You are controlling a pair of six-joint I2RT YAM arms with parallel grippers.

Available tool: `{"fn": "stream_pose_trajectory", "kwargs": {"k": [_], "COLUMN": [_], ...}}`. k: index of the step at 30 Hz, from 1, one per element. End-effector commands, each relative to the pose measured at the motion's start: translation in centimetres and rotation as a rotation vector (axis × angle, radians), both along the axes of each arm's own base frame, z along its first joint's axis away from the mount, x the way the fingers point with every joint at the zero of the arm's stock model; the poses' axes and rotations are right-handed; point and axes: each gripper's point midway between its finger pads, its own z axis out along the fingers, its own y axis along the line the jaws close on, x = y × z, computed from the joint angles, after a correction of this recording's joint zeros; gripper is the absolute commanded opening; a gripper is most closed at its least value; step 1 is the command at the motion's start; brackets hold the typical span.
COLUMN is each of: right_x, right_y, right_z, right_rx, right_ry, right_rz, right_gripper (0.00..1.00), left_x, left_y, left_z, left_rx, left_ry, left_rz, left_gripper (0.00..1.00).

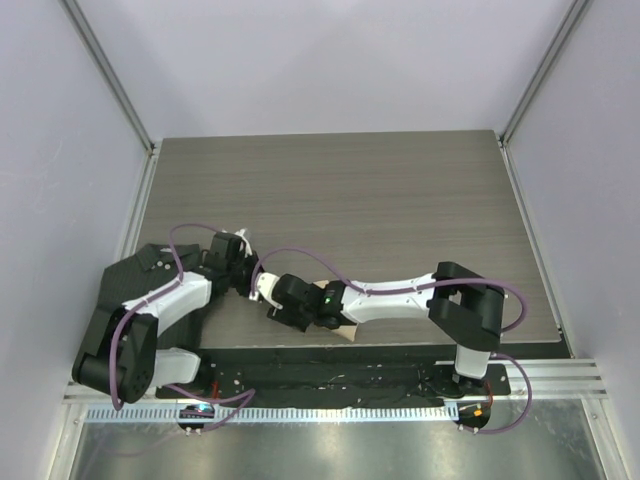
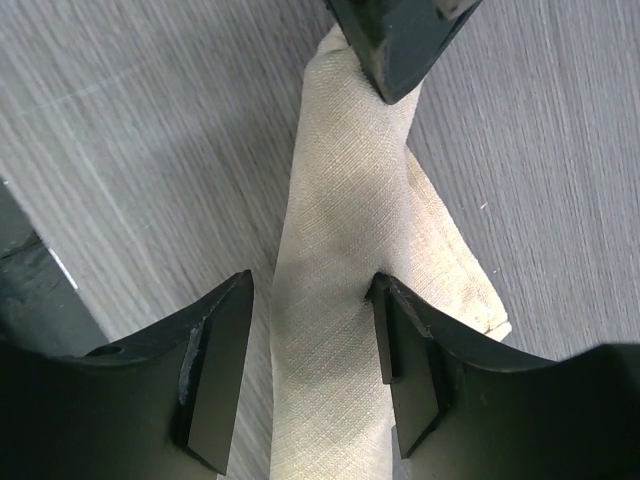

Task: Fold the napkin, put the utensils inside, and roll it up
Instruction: Roll the napkin with the utensil

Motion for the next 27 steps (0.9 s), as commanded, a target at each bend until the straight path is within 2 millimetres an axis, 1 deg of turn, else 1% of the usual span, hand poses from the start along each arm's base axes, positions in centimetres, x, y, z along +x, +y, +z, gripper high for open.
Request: {"fn": "stream_pose_trajectory", "kwargs": {"k": [1, 4, 5, 7, 8, 10, 11, 13, 14, 15, 16, 17, 20, 21, 22, 23, 24, 25, 26, 27], "right_x": [1.3, 1.4, 1.6, 1.4, 1.5, 1.4, 1.2, 1.4, 1.1, 1.3, 1.3, 0.9, 0.6, -0.1, 0.1, 0.1, -0.5, -0.6, -0.1, -0.6], "right_y": [-0.1, -0.5, -0.9, -1.0, -1.2, -1.4, -1.5, -1.7, -1.9, -2.0, -2.3, -2.2, -2.3, -1.9, -2.0, -2.0, -1.7, -1.7, -1.8, -1.6], "right_z": [-0.7, -1.3, -1.6, -2.0, -2.4, -2.9, -3.3, -3.6, -4.0, -4.1, -4.4, -4.5, -4.5, -4.3, -4.0, -3.8, -3.5, -3.5, -3.2, -2.9], "right_rx": [-0.022, -0.024, -0.029, -0.026, -0.031, -0.027, -0.032, -0.023, -0.021, -0.014, -0.013, -0.001, 0.040, 0.067, 0.089, 0.104, 0.132, 0.143, 0.170, 0.193], "right_ry": [-0.033, -0.007, 0.005, 0.029, 0.043, 0.072, 0.085, 0.107, 0.135, 0.152, 0.170, 0.202, 0.283, 0.337, 0.367, 0.394, 0.448, 0.474, 0.514, 0.565], "right_rz": [-0.032, -0.038, -0.043, -0.038, -0.043, -0.040, -0.039, -0.048, -0.041, -0.051, -0.057, -0.045, -0.049, -0.024, -0.038, -0.039, -0.014, -0.012, -0.041, -0.026], "right_gripper": [0.58, 0.58, 0.58, 0.58, 0.57, 0.57, 0.57, 0.56, 0.56, 0.55, 0.55, 0.54, 0.50, 0.48, 0.47, 0.46, 0.45, 0.44, 0.44, 0.43], "left_x": [-0.7, -0.4, -0.2, 0.3, 0.5, 0.8, 0.9, 1.1, 1.2, 1.5, 1.3, 1.3, 1.0, 1.0, 1.0, 0.7, 0.7, 0.6, 0.3, 0.2], "left_y": [0.1, -0.1, -0.1, -0.1, 0.0, 0.2, 0.4, 1.1, 1.4, 2.1, 2.5, 2.8, 3.6, 3.6, 3.4, 3.4, 3.3, 3.2, 3.0, 2.8], "left_z": [0.1, 0.6, 0.9, 1.8, 2.1, 3.1, 3.4, 3.7, 4.2, 4.3, 4.2, 4.8, 4.8, 5.4, 5.9, 5.7, 6.4, 6.6, 6.6, 7.1], "left_rx": [0.011, -0.002, -0.004, -0.009, -0.002, 0.000, 0.005, 0.031, 0.038, 0.065, 0.077, 0.079, 0.098, 0.087, 0.070, 0.068, 0.050, 0.041, 0.022, 0.006], "left_ry": [0.028, 0.008, -0.002, -0.038, -0.053, -0.090, -0.102, -0.121, -0.144, -0.160, -0.160, -0.187, -0.211, -0.238, -0.262, -0.268, -0.301, -0.315, -0.318, -0.341], "left_rz": [-0.022, -0.026, -0.026, -0.020, -0.011, 0.004, 0.013, 0.047, 0.062, 0.092, 0.108, 0.124, 0.158, 0.160, 0.152, 0.142, 0.138, 0.131, 0.122, 0.117], "left_gripper": [0.10, 0.18, 0.24, 0.30, 0.38, 0.44, 0.51, 0.57, 0.64, 0.65, 0.66, 0.67, 0.68, 0.68, 0.68, 0.69, 0.69, 0.69, 0.69, 0.69]}}
